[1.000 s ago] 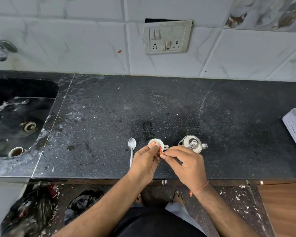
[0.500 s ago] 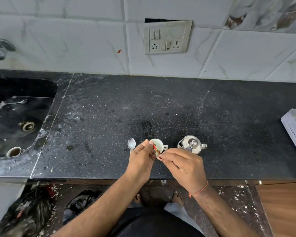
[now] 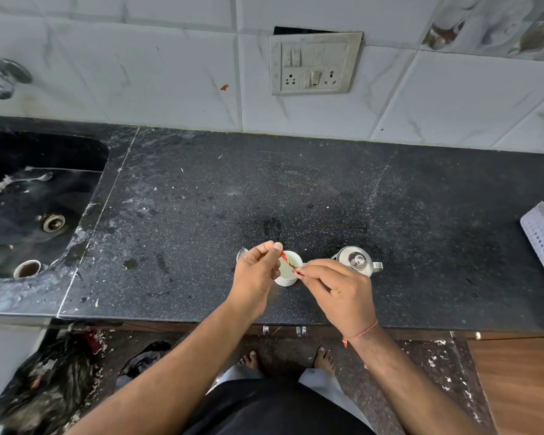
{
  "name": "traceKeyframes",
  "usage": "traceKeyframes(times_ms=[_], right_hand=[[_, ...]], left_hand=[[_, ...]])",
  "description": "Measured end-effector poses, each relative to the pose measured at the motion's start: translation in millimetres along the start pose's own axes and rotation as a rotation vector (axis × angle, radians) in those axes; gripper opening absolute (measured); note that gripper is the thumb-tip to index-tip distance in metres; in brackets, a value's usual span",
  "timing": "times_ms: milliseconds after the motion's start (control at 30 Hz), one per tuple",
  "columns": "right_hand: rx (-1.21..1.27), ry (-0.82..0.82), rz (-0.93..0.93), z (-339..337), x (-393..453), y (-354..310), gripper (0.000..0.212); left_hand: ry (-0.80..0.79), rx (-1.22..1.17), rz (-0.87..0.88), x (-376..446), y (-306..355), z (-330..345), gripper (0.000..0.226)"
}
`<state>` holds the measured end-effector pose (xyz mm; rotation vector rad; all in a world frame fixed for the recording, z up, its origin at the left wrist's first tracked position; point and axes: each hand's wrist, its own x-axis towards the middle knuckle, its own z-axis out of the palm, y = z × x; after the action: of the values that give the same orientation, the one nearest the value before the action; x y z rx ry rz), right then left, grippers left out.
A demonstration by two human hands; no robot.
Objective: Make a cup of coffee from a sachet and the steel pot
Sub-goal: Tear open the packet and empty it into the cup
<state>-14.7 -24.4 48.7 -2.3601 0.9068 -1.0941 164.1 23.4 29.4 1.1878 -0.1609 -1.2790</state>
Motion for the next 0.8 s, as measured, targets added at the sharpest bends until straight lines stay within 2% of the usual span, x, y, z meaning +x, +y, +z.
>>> traceKeyframes(times_ms=[67,200,400,800], right_hand=[[0.007,-0.036,0.057,6.0,2.8,6.1,0.009],[0.043,-0.087,0.212,16.6,8.3,13.5,0.003],[0.074,-0.104,0.482,32.0,12.4,19.4,0.004],[0.193,-0.192,0.914,47.2,27.4,27.0,0.009]], left_hand=[[0.035,0.099,0.039,10.6,-0.2,-1.9,0.006],[0.088,0.279,0.113,24.8,1.4,-4.0,0.019],[0.123,0.655,0.24,38.1,-2.0,-9.9,0.01],[0.131,0.776,0.271,47.4,-2.9,-17.8,0.013]])
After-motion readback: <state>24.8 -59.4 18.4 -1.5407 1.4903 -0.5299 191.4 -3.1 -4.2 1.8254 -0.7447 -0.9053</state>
